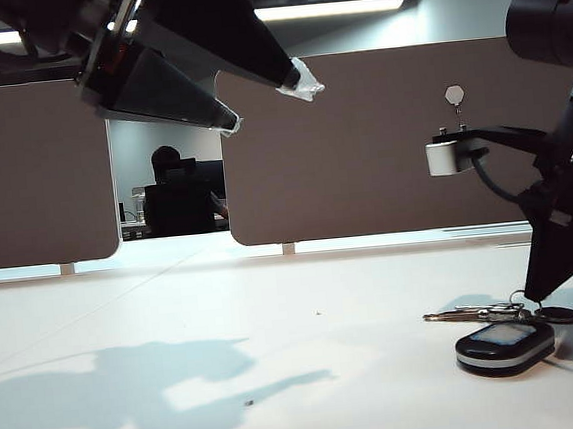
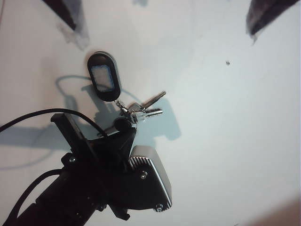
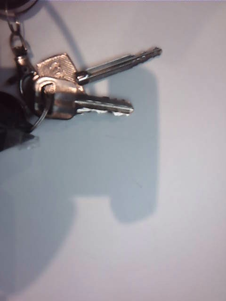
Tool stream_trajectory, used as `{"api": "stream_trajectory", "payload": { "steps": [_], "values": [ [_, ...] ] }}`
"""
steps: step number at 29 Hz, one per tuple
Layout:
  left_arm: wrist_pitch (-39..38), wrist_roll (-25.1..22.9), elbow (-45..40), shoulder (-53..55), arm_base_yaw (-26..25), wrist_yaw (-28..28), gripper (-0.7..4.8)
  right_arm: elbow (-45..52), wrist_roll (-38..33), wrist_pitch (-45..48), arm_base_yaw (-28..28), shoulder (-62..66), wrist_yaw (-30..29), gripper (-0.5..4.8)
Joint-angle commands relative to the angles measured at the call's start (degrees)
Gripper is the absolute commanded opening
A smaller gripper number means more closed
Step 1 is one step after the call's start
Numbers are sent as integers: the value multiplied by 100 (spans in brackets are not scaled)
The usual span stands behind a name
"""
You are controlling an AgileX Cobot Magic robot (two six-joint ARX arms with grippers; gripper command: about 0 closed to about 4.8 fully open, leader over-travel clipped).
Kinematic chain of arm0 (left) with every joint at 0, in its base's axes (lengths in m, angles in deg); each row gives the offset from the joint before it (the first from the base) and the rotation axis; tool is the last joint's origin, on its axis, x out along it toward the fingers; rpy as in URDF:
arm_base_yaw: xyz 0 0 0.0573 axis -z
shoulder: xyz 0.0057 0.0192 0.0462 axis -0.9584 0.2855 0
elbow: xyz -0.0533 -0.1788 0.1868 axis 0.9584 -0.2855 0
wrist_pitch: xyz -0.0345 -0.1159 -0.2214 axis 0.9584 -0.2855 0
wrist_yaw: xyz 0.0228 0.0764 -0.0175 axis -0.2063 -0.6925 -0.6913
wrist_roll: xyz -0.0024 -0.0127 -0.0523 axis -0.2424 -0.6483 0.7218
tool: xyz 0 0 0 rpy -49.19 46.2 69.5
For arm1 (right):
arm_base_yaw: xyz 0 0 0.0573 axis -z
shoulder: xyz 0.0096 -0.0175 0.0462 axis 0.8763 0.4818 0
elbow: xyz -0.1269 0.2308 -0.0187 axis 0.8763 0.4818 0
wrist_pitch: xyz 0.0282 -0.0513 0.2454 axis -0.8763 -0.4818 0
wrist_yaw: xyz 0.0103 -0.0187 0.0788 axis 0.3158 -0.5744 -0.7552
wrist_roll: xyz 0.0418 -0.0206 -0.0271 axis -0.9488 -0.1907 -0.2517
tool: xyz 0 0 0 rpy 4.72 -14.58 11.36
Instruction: Hang the bunch of keys on the hook.
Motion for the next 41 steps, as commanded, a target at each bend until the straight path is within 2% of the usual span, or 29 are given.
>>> {"api": "stream_trajectory", "payload": {
  "steps": [1, 7, 14, 21, 29, 30, 31, 33, 34, 41],
  "values": [
    [35, -26, 24, -7, 2, -15, 479, -20, -120, 195, -7, -181, 44, -7],
    [42, -26, 24, -7, 2, -17, 479, -120, -531, 490, -7, -844, 396, -7],
    [291, -24, 24, -7, 2, -55, 479, -743, -820, 837, -4, -1572, 807, -7],
    [380, -24, 26, -7, 2, -55, 479, -1102, -739, 308, 37, -1552, 802, -7],
    [380, -24, 26, -7, 2, -55, 479, -872, -662, 90, 566, -785, 610, -4],
    [380, -26, 26, -7, 2, -57, 479, -872, -662, 90, 636, -623, 584, 14],
    [378, -24, 26, -7, 2, -55, 479, -874, -662, 101, 697, -496, 553, 56],
    [356, -24, 26, -7, 2, -55, 479, -874, -662, 160, 835, -223, 374, 195],
    [339, -24, 26, -7, 2, -57, 479, -874, -662, 184, 879, -107, 269, 233],
    [291, -26, 24, -7, 2, -57, 479, -876, -647, 457, 1202, 507, 61, 240]
  ]
}}
